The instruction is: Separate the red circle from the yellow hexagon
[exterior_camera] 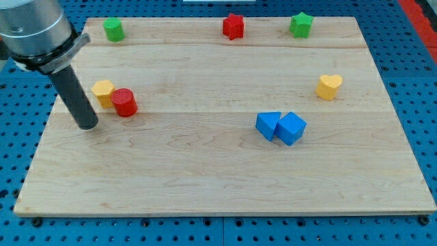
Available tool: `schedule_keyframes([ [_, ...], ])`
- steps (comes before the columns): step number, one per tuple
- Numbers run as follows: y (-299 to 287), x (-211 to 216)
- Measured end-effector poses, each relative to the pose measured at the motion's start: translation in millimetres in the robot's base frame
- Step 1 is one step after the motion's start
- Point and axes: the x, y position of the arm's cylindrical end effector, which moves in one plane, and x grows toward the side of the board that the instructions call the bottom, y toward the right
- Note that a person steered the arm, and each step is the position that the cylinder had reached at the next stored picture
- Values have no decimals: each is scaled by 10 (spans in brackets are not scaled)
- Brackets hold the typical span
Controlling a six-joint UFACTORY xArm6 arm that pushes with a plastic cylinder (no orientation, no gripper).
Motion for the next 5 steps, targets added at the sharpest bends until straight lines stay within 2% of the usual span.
schedule_keyframes([
  [2,496,-160],
  [3,484,-61],
  [4,239,-144],
  [5,254,-466],
])
